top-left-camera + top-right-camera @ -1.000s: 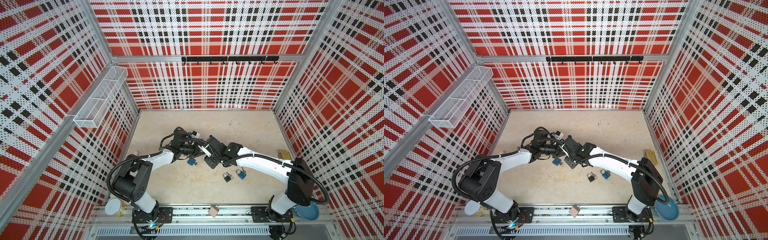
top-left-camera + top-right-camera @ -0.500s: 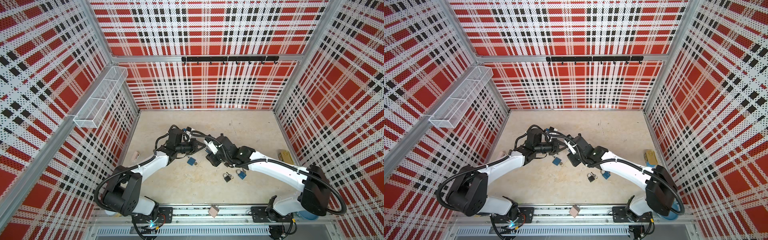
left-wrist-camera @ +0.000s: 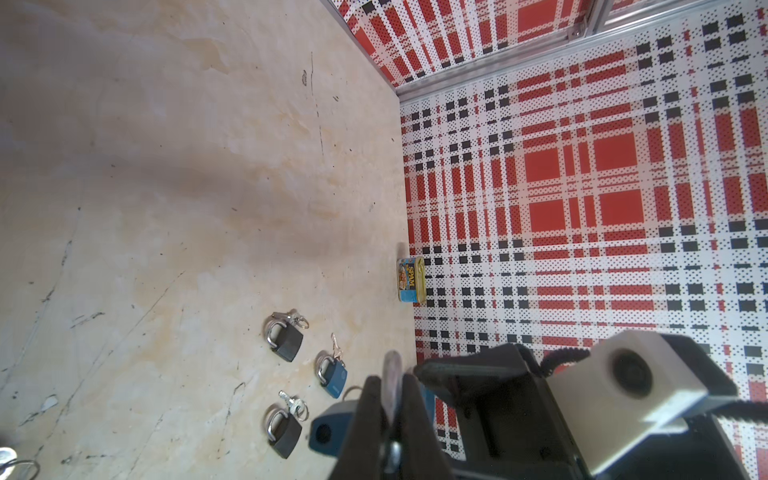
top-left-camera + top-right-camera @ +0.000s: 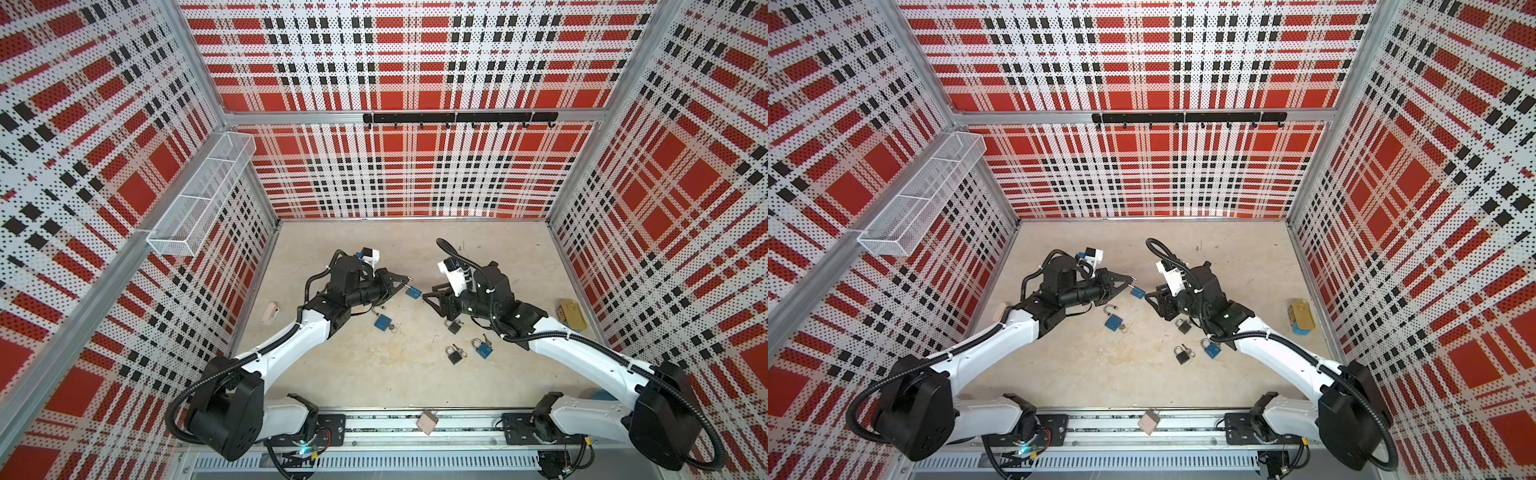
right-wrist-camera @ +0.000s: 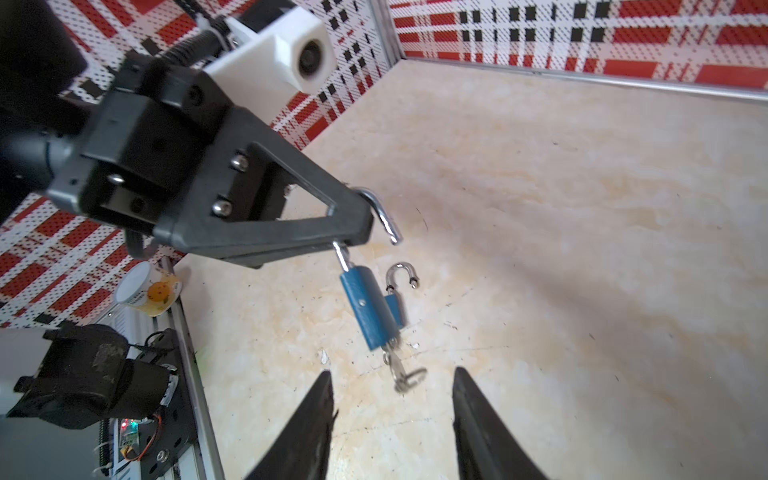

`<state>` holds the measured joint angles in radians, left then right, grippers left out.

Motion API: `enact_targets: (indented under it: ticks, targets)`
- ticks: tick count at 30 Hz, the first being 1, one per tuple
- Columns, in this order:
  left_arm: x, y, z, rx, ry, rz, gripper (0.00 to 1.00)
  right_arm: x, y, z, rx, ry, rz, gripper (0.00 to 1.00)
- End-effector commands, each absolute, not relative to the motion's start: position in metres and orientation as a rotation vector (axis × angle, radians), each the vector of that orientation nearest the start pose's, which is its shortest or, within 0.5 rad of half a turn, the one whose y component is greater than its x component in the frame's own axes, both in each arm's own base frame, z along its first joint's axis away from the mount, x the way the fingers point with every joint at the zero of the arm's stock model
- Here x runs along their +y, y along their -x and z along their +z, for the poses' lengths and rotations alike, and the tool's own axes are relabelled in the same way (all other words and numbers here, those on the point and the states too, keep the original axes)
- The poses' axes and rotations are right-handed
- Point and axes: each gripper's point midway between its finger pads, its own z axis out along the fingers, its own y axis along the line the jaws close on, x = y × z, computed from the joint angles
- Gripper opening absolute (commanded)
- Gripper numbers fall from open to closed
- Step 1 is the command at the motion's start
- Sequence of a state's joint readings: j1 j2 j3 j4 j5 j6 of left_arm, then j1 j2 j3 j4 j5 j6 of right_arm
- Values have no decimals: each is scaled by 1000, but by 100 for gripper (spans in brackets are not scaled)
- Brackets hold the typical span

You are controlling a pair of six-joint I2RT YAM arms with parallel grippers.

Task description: Lock with the key

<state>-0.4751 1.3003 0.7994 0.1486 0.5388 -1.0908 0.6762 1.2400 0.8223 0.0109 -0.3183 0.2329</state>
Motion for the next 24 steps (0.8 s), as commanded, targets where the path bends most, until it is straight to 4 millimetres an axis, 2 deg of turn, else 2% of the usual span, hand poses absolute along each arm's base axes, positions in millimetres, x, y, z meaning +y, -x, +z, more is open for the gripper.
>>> enact_targets:
  ticks: [1,9,14,24]
  targets:
    - [-266,-318,256,2096,289,-1552,0,311,-279,248,1807,725,993,43]
    - [-270,-317,257,2098,296,-1582,0,321,-287,239,1810,760,998,39]
    - [-269,-318,261,2090,299,-1592,0,324,-288,238,1812,774,1004,31]
    - [-269,-318,262,2082,307,-1615,0,331,-291,237,1814,782,1040,30]
